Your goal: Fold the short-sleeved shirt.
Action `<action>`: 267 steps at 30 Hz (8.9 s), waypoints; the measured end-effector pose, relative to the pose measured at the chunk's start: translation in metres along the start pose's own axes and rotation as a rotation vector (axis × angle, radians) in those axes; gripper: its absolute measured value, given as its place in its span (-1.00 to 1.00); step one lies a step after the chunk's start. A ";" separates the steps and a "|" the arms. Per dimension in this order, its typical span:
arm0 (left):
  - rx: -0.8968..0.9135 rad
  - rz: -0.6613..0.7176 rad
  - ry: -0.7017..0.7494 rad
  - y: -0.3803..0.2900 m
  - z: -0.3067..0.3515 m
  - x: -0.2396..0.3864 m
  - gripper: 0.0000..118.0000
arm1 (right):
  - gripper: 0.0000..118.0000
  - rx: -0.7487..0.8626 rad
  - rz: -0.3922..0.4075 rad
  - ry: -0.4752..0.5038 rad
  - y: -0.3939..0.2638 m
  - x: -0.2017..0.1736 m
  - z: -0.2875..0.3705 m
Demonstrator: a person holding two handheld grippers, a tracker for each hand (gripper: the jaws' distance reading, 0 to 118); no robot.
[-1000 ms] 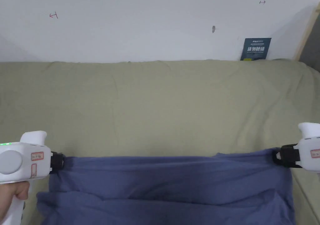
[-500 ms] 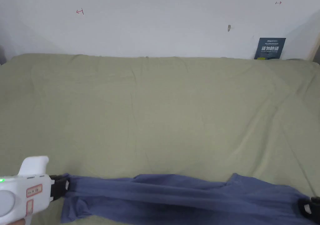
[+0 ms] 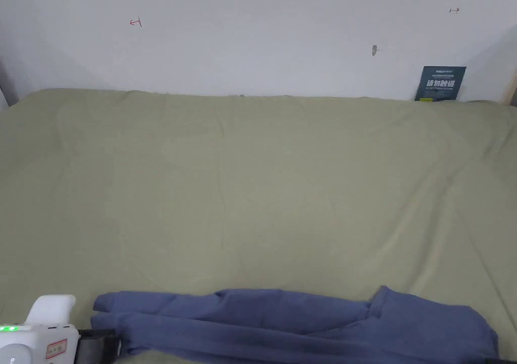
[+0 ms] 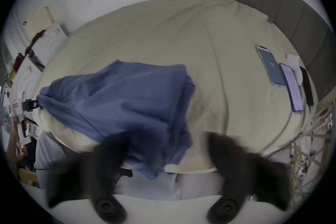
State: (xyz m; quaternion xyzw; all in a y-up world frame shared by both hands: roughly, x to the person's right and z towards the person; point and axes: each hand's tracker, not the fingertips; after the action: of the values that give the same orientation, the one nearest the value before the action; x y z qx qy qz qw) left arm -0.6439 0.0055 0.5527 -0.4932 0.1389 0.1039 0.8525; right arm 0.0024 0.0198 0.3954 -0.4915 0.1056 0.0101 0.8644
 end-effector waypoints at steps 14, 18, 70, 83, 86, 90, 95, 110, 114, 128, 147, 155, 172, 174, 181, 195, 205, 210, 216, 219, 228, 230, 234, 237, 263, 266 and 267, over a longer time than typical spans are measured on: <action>0.102 0.352 -0.309 0.026 0.028 -0.047 -1.00 | -0.99 0.374 -0.035 0.091 -0.009 -0.104 0.066; 0.065 0.418 -0.420 0.042 0.004 -0.077 -1.00 | -0.99 0.492 0.020 0.014 -0.019 -0.133 0.085; 0.024 0.409 -0.354 0.084 0.058 -0.009 -0.86 | -0.99 0.446 -0.052 0.137 -0.040 -0.135 0.097; -0.003 0.100 -0.165 0.095 0.017 0.207 -0.86 | -0.99 0.439 -0.089 0.115 -0.062 -0.099 0.103; -0.035 0.030 -0.145 0.081 -0.012 0.252 -0.67 | -0.99 0.428 -0.105 0.125 -0.064 -0.093 0.101; -0.084 -0.066 -0.148 0.067 -0.059 0.282 0.88 | -0.99 0.416 -0.115 0.127 -0.064 -0.090 0.100; -0.042 -0.045 -0.239 0.074 -0.019 0.264 0.85 | -0.99 0.424 -0.102 0.133 -0.061 -0.092 0.104; -0.063 0.100 -0.339 0.075 -0.024 0.151 -1.00 | -0.99 0.382 -0.055 0.195 -0.056 -0.116 0.092; -0.116 0.078 -0.531 0.055 -0.043 0.197 -1.00 | -0.99 0.366 -0.055 0.174 -0.057 -0.114 0.090; -0.080 -0.008 -0.601 0.063 -0.004 0.199 -1.00 | -0.99 0.326 -0.059 0.164 -0.056 -0.114 0.079; -0.199 0.311 -0.788 0.052 -0.061 0.074 0.94 | -0.99 0.340 0.015 0.158 -0.045 -0.151 0.084; -0.195 0.278 -0.966 0.064 -0.114 0.086 0.37 | -0.99 0.314 0.004 0.138 -0.045 -0.149 0.078; -0.076 0.391 -0.628 0.029 -0.022 0.010 -0.82 | -0.99 0.363 0.006 0.182 -0.045 -0.147 0.093; -0.068 0.438 -0.541 0.026 0.013 -0.012 -0.82 | -0.99 0.362 0.015 0.188 -0.044 -0.149 0.091; -0.077 0.395 -0.304 0.060 0.061 -0.013 -0.82 | -0.99 0.371 0.020 0.233 -0.045 -0.152 0.091; -0.105 -0.069 -0.058 0.079 0.053 0.257 -0.80 | -0.99 0.404 -0.040 0.227 -0.065 -0.111 0.108; -0.131 -0.155 -0.063 0.037 -0.029 0.362 0.91 | -0.99 0.397 -0.120 0.196 -0.072 -0.085 0.109; -0.047 -0.070 -0.324 0.065 0.034 0.312 0.85 | -0.99 0.389 -0.126 0.193 -0.066 -0.086 0.103; 0.079 0.044 -0.428 0.072 0.070 0.208 -0.84 | -0.99 0.376 -0.096 0.216 -0.062 -0.102 0.096; -0.008 0.182 -0.540 0.076 0.045 0.191 -1.00 | -0.99 0.354 -0.094 0.230 -0.062 -0.107 0.089; -0.251 0.209 -0.921 0.046 -0.020 0.240 -1.00 | -0.99 0.303 -0.110 0.226 -0.066 -0.108 0.088; -0.319 0.215 -0.782 0.028 -0.070 0.253 -1.00 | -0.99 0.288 -0.113 0.227 -0.066 -0.108 0.087; -0.255 0.221 -0.861 0.040 -0.054 0.241 -1.00 | -0.99 0.249 -0.039 0.259 -0.053 -0.120 0.075; -0.120 0.168 -0.840 0.056 -0.013 0.196 -1.00 | -0.99 0.198 -0.006 0.403 -0.026 -0.136 0.052; -0.258 0.289 -0.963 0.043 -0.072 0.066 0.96 | -0.99 -0.253 -0.373 1.118 0.018 -0.150 -0.170; -0.211 0.259 -1.100 0.049 -0.106 0.093 0.95 | -0.99 -0.259 -0.385 1.123 0.018 -0.151 -0.172; -0.227 0.248 -1.071 0.049 -0.123 0.105 0.96 | -0.99 -0.260 -0.388 1.126 0.018 -0.150 -0.172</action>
State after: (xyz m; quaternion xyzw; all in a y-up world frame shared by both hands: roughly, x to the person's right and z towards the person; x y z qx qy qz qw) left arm -0.5770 -0.0729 0.4189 -0.4401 -0.2685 0.4535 0.7271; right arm -0.1762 -0.1043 0.3242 -0.5330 0.4527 -0.3962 0.5949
